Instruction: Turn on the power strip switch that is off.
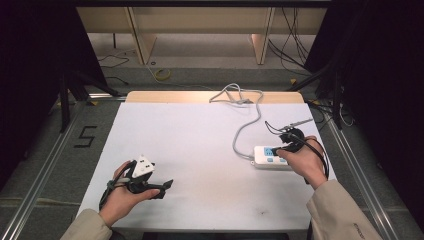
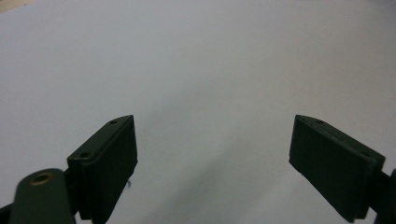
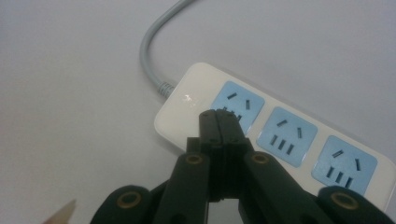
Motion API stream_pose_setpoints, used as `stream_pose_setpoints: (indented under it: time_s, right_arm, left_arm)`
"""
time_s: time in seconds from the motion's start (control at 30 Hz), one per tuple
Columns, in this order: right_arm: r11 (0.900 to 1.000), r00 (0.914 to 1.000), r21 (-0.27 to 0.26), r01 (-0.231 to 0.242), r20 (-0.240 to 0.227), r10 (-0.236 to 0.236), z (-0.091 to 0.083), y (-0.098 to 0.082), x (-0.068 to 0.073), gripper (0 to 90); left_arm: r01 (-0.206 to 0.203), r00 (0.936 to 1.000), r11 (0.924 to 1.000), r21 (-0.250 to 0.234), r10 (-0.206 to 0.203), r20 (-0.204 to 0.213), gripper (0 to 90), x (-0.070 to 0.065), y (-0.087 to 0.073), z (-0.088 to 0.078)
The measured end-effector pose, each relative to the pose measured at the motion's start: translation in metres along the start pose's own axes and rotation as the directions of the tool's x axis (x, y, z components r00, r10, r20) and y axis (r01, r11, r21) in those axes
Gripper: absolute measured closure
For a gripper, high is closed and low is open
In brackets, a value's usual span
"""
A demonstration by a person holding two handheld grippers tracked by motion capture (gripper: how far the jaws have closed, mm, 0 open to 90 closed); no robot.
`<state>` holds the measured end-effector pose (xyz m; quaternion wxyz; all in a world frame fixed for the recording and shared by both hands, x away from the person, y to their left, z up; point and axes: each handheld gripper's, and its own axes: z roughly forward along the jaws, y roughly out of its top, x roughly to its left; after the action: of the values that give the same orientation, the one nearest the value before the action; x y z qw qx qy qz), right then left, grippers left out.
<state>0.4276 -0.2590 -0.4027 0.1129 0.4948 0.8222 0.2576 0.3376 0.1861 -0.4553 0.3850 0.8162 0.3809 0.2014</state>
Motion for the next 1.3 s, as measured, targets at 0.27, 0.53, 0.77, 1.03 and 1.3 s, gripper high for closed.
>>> stream_pose_setpoints:
  time_s: [0.27, 0.53, 0.77, 1.03, 1.3]
  right_arm:
    - [1.000, 1.0000, 0.021, 0.001, -0.001, -0.001, 0.001, 0.005, 0.002, 90.0]
    - [0.999, 1.0000, 0.050, -0.004, -0.003, 0.004, 0.003, 0.008, 0.001, 90.0]
    - [0.998, 1.0000, 0.062, -0.003, -0.005, 0.003, 0.005, 0.010, 0.001, 90.0]
    - [0.997, 1.0000, 0.079, -0.005, -0.005, 0.005, 0.008, 0.010, 0.000, 90.0]
    - [0.995, 1.0000, 0.095, -0.008, -0.003, 0.008, 0.012, 0.012, 0.000, 90.0]
  left_arm:
    - [-0.002, 1.0000, 1.0000, 0.002, 0.002, 0.002, 14.8, 0.000, 0.000, 0.000]
    - [0.000, 1.0000, 1.0000, 0.000, 0.000, 0.002, 14.8, 0.000, 0.000, 0.000]
    - [0.000, 1.0000, 1.0000, 0.001, 0.000, 0.003, 14.8, 0.000, 0.000, 0.001]
    - [-0.002, 1.0000, 1.0000, 0.001, 0.002, 0.002, 14.8, 0.000, 0.000, 0.001]
    - [-0.003, 1.0000, 1.0000, 0.002, 0.003, 0.004, 14.8, 0.000, 0.000, 0.001]
